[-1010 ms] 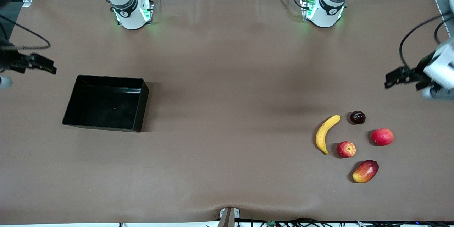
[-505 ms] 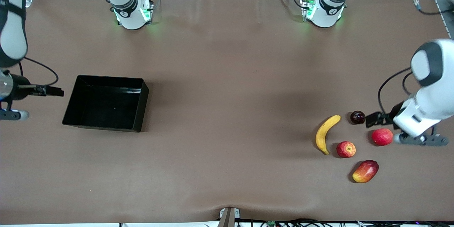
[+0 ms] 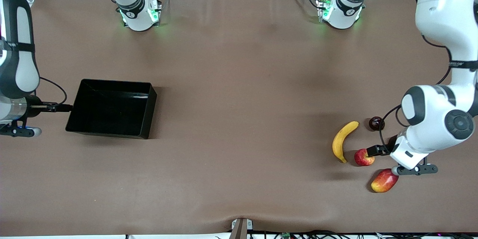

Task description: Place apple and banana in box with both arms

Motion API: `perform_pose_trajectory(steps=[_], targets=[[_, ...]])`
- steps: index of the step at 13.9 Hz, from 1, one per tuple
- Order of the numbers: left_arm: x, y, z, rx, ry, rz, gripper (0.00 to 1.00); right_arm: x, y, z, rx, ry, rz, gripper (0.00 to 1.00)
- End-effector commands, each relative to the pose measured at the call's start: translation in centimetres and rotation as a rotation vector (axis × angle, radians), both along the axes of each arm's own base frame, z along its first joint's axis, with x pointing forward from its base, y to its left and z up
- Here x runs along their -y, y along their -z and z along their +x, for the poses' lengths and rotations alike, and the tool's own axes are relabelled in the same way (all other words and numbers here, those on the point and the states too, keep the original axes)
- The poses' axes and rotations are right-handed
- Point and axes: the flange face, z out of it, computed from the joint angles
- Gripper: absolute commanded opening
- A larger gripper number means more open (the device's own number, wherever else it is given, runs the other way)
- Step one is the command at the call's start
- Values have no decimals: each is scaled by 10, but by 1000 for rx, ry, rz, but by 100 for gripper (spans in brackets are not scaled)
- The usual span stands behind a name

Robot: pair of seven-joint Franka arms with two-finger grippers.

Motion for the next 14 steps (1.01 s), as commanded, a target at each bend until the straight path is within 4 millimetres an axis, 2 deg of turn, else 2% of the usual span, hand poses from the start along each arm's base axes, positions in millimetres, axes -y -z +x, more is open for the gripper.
perform_pose_trajectory(steps=[1, 3, 4, 6, 8, 10, 11, 14], targets=[[0, 12, 6, 0, -29, -12, 100, 10, 30, -22, 15, -21, 13, 100], [1, 25, 8, 13, -43, -18, 100, 12, 55, -33, 28, -14, 10, 99], [0, 28, 9, 21, -45, -18, 100, 22, 66, -41, 43, 1, 6, 90], [-1, 43, 7, 6, -40, -13, 100, 26, 86, -51, 39, 2, 11, 63], [2, 55, 6, -10, -41, -19, 100, 24, 89, -53, 29, 2, 15, 27], [5, 59, 5, -16, -36, -19, 100, 24, 91, -54, 27, 4, 16, 4], [6, 64, 5, -22, -35, -19, 100, 23, 92, -56, 21, 2, 18, 0], [6, 73, 5, -15, -36, -19, 100, 21, 91, -57, -2, 1, 27, 0]])
